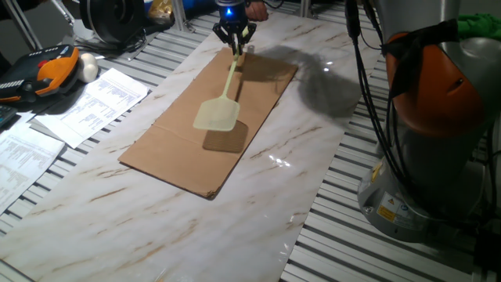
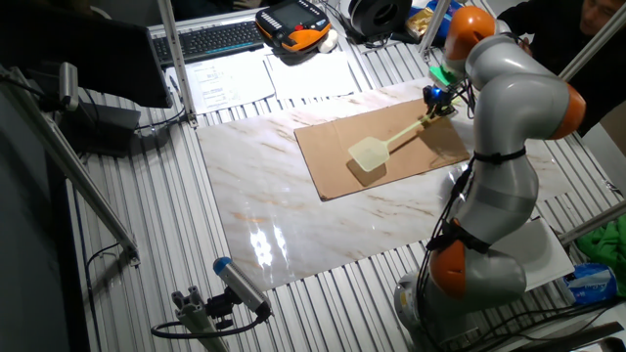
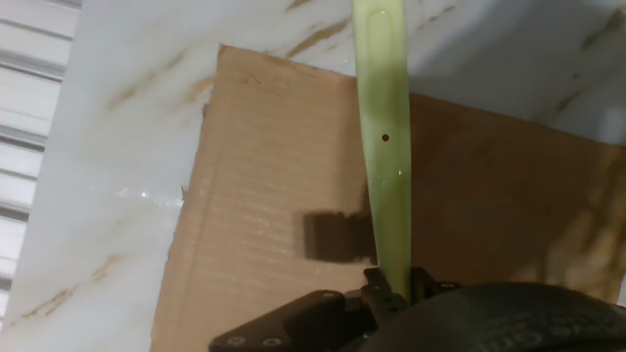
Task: Swat with a flyswatter
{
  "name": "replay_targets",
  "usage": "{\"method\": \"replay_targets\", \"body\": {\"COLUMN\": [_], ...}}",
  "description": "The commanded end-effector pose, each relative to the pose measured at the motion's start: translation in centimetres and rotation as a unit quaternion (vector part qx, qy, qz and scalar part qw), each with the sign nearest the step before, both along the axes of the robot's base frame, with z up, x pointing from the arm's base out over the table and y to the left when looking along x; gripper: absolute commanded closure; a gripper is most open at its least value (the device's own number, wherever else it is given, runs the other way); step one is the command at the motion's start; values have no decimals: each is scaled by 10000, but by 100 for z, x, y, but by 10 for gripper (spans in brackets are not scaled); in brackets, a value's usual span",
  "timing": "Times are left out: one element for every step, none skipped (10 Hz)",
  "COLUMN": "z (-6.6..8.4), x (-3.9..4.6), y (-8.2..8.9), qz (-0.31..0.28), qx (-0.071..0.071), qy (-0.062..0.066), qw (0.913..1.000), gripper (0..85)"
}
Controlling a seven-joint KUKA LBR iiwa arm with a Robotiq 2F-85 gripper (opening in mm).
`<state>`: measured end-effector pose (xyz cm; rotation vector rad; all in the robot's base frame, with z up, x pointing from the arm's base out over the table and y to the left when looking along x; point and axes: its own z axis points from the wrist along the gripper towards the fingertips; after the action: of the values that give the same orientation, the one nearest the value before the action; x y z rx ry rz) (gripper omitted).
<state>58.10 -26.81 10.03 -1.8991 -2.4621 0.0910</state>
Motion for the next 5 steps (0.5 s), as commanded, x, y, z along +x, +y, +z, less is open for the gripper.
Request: {"method": "replay_targets", "body": {"z": [-1,-1,-1,-1,-1], "x": [0,0,0,0,0], "y": [-2,-2,-2,-2,-2], "qz": [88,35,21,-1,36], "qx": [-96,1,-23,-47,24], "qy": [-16,-57,-88,-112,-80], "qw": [9999,10000,10000,9999,10000], "gripper": [850,850,850,850,850]}}
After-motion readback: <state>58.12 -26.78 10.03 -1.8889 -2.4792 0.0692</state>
